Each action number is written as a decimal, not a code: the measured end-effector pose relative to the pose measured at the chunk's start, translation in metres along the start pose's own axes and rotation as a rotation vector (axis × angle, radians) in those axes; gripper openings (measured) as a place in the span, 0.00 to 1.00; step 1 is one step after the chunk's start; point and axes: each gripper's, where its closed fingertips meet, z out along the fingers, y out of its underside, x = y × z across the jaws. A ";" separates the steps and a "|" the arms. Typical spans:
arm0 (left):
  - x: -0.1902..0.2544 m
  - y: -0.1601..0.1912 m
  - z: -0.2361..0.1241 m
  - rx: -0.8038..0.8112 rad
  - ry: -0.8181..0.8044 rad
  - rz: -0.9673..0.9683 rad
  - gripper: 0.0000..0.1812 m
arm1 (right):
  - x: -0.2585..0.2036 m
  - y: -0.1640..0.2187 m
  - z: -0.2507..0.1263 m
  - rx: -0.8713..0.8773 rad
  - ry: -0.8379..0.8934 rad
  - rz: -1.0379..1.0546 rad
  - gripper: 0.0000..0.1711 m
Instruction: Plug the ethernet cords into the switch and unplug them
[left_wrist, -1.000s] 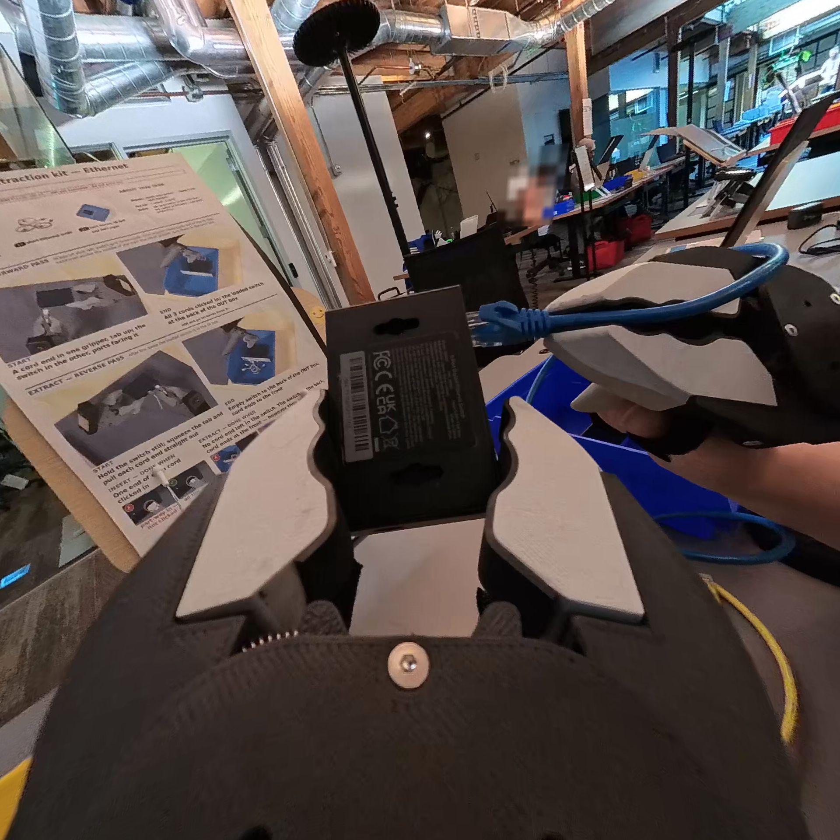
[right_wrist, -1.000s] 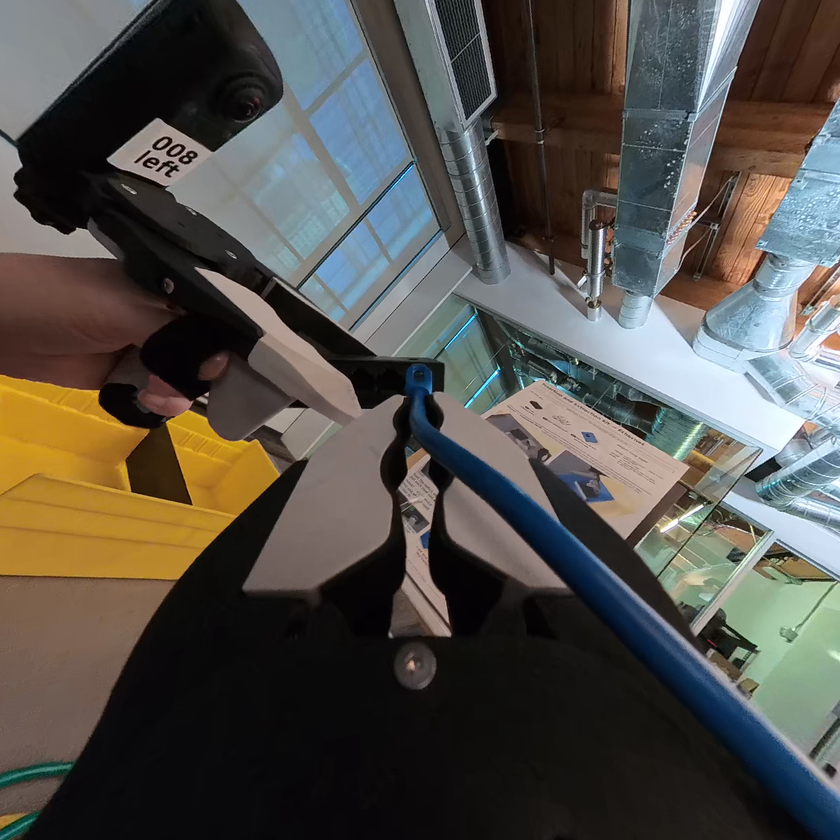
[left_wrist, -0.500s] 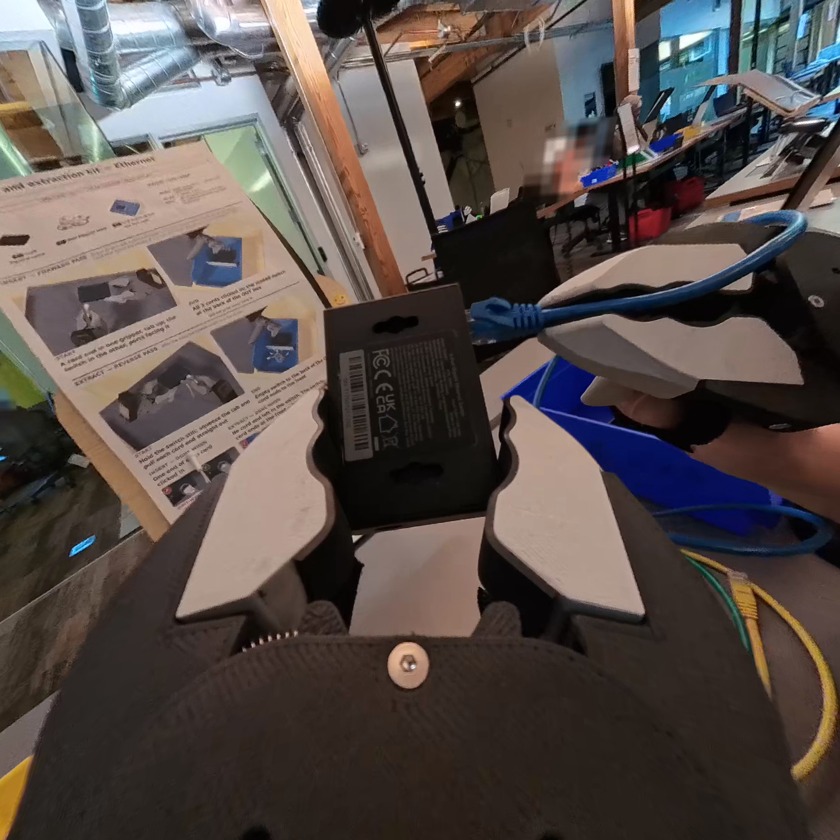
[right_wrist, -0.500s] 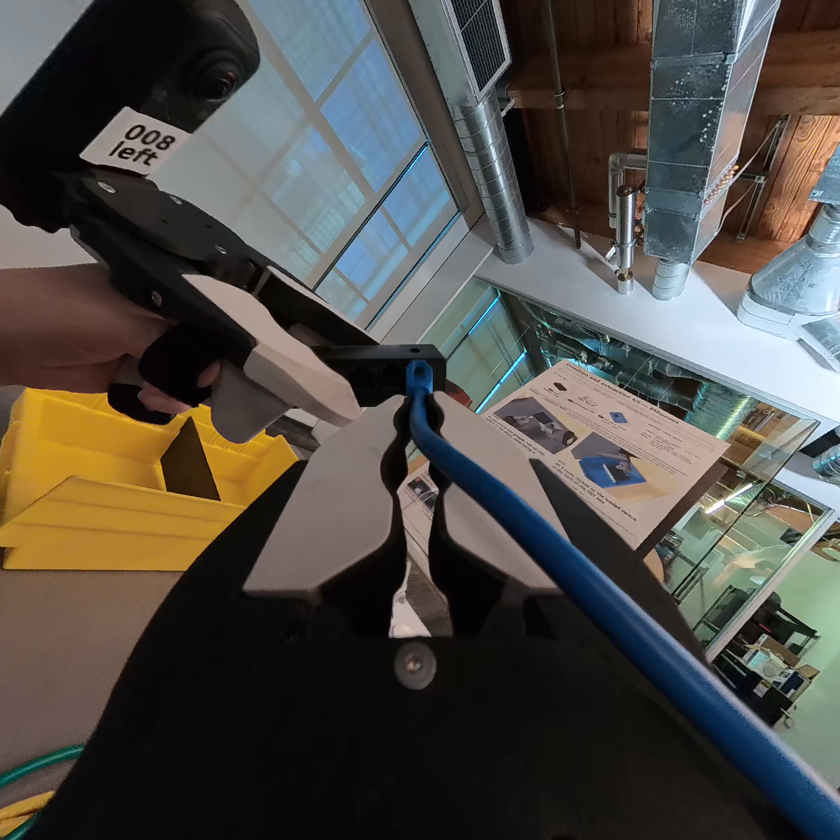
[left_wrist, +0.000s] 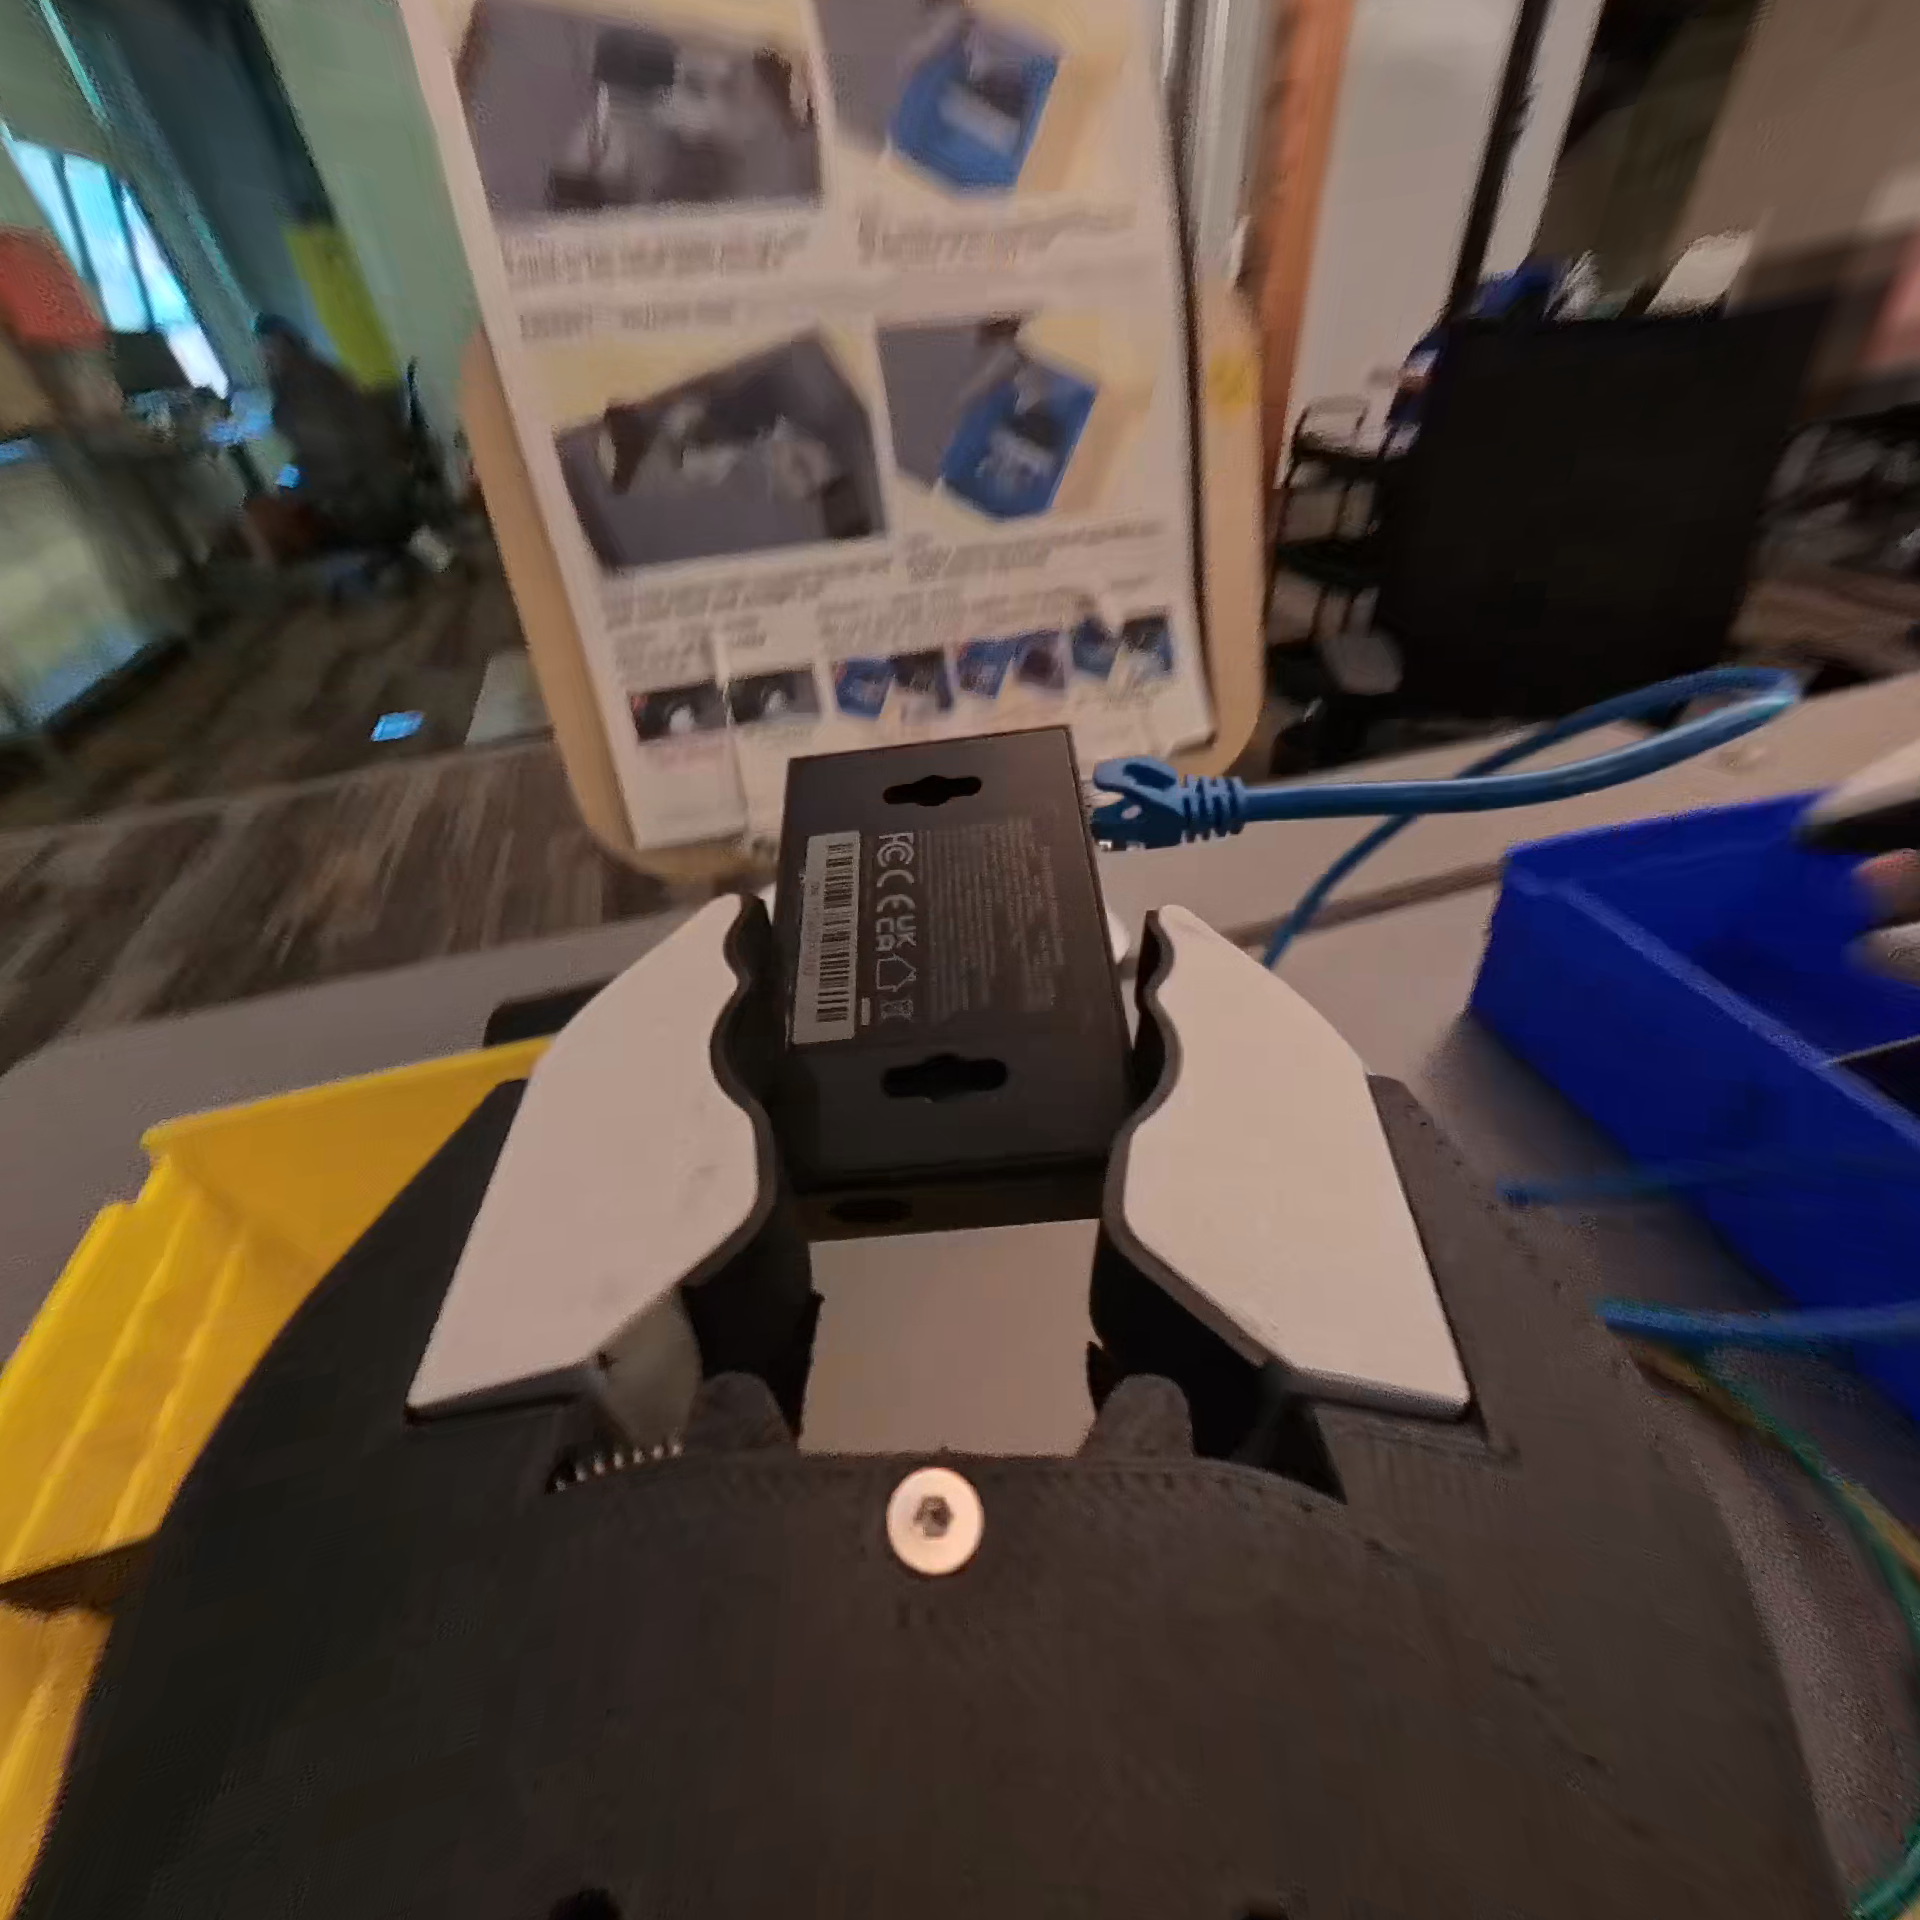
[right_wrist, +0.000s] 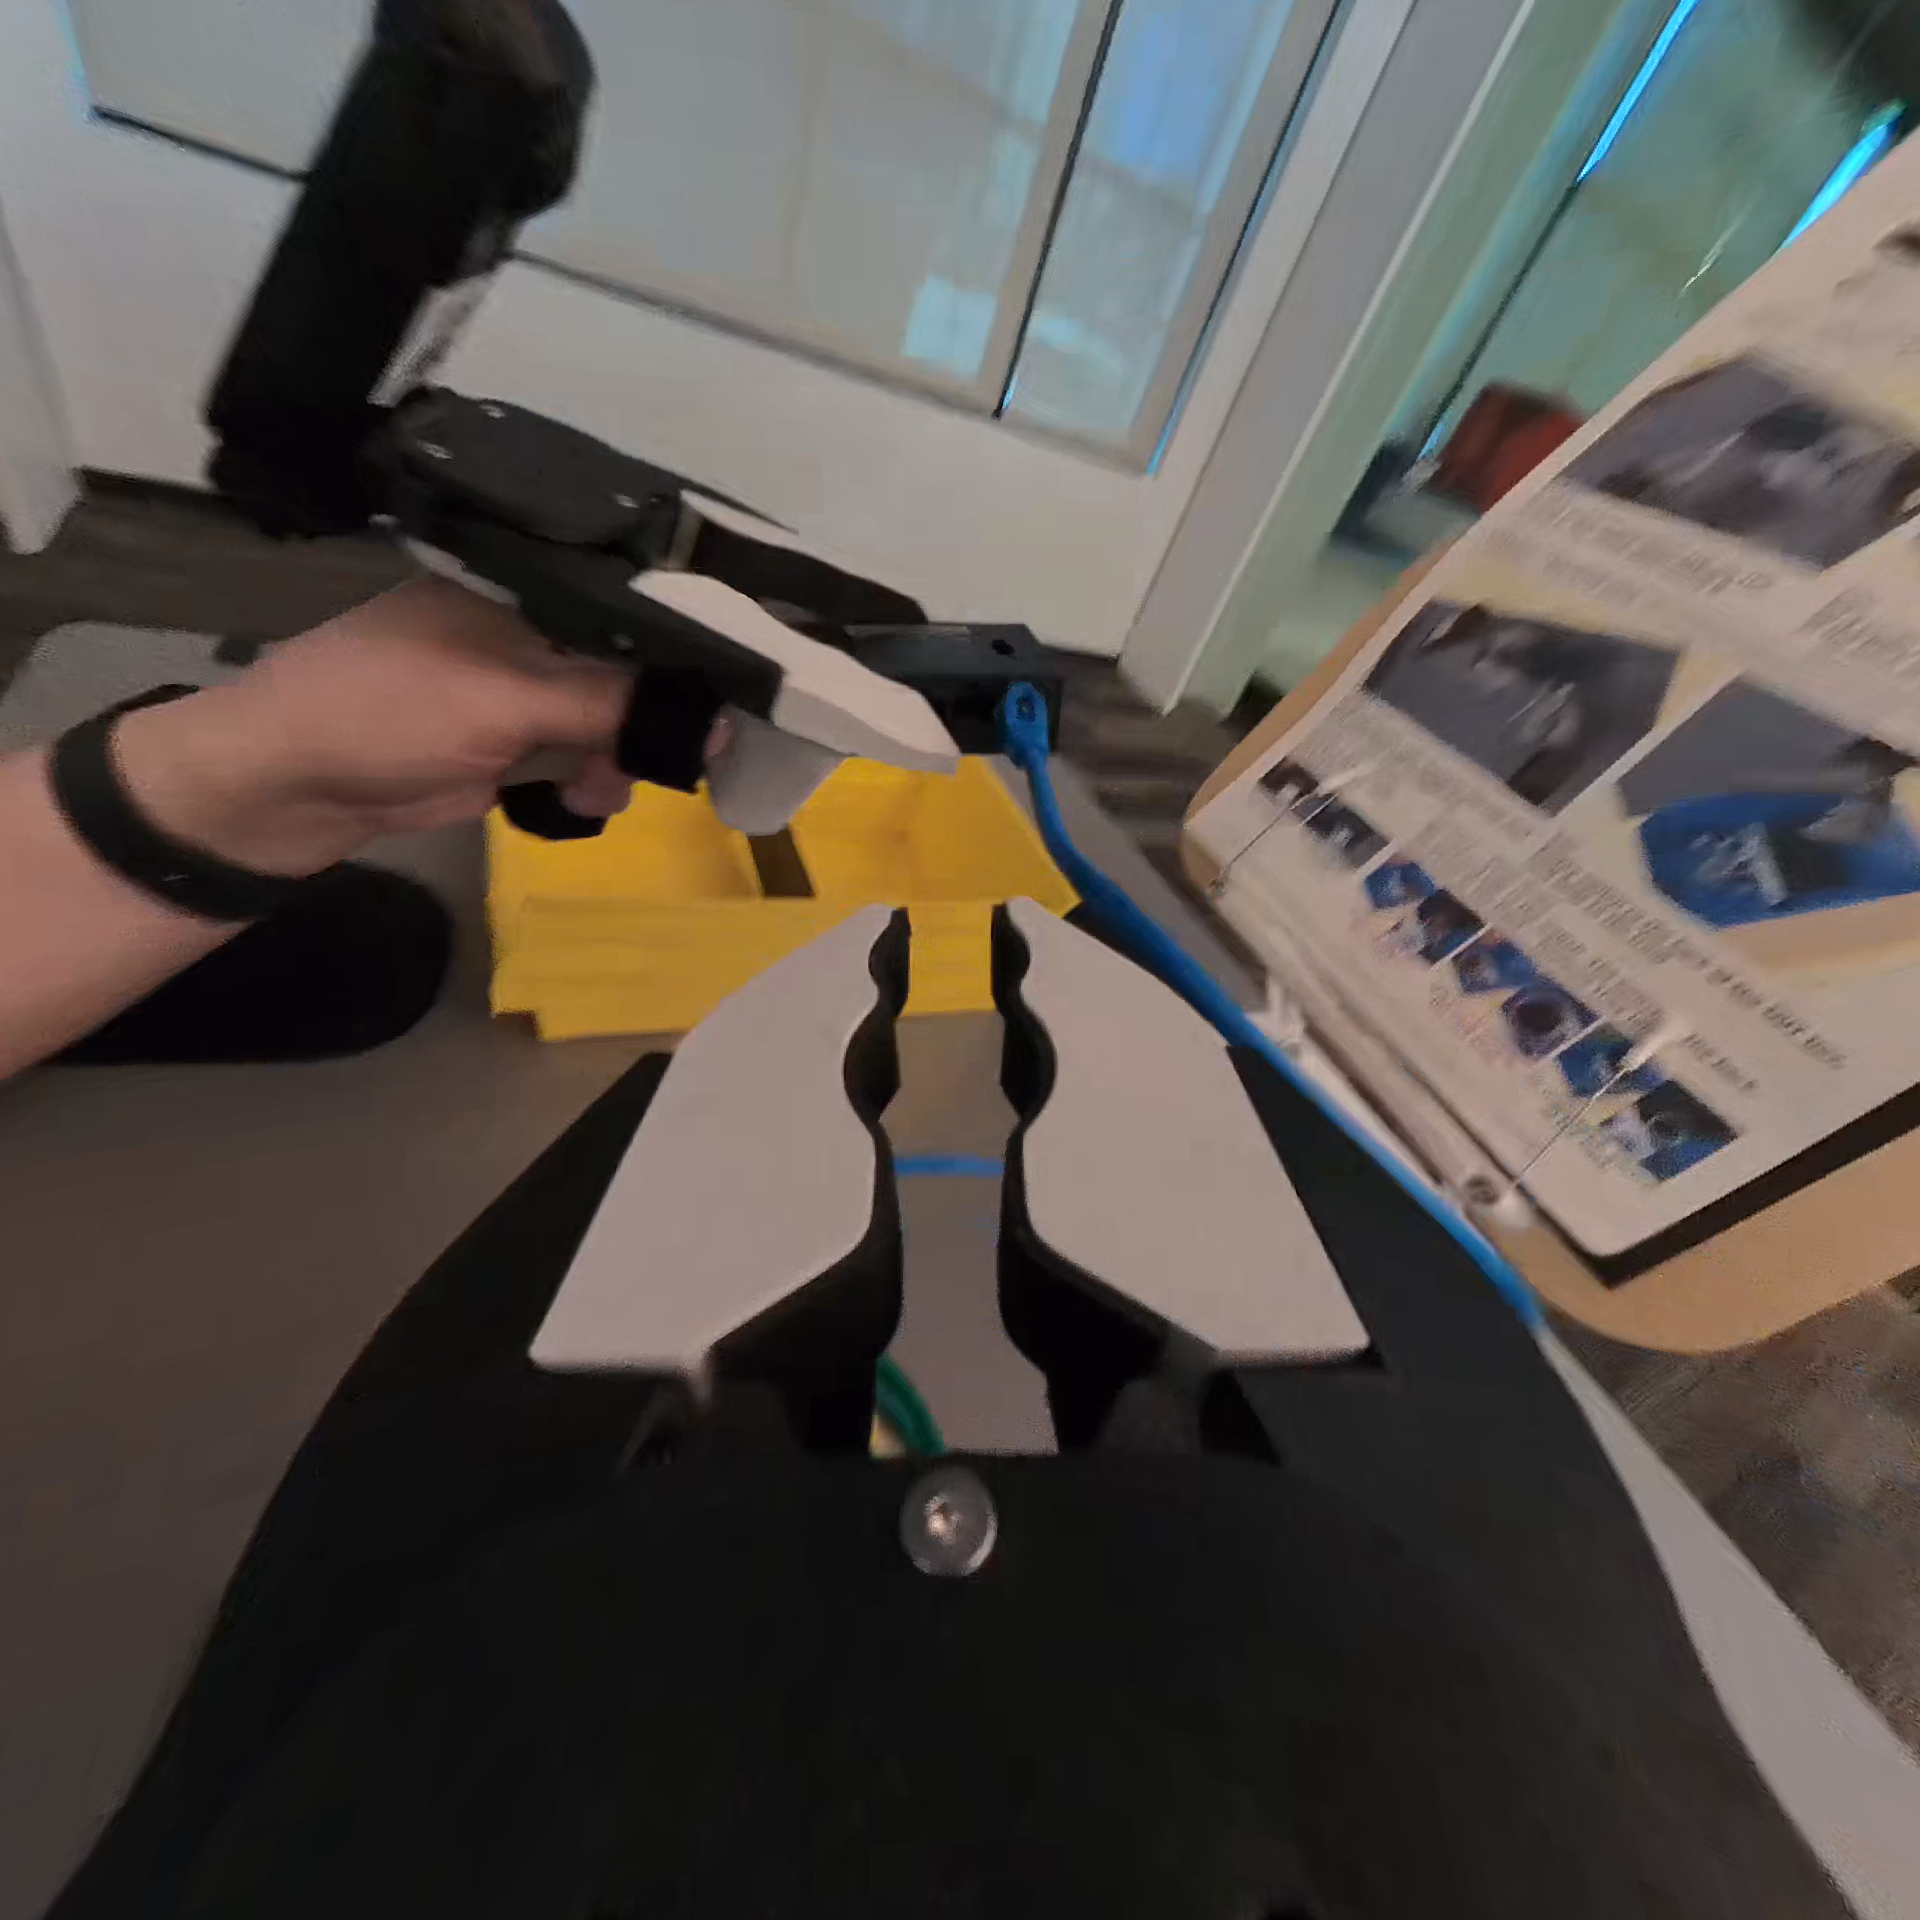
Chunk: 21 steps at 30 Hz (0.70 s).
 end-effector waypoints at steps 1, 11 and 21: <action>-0.004 0.013 0.007 -0.061 -0.038 0.026 0.37 | -0.001 0.004 -0.005 -0.040 -0.040 0.016 0.09; 0.029 0.136 0.054 -0.556 -0.045 0.443 0.37 | -0.006 0.050 -0.019 -0.315 -0.188 0.107 0.10; 0.019 0.222 0.061 -0.856 0.004 0.393 0.37 | -0.008 0.042 -0.026 -0.303 -0.186 0.060 0.10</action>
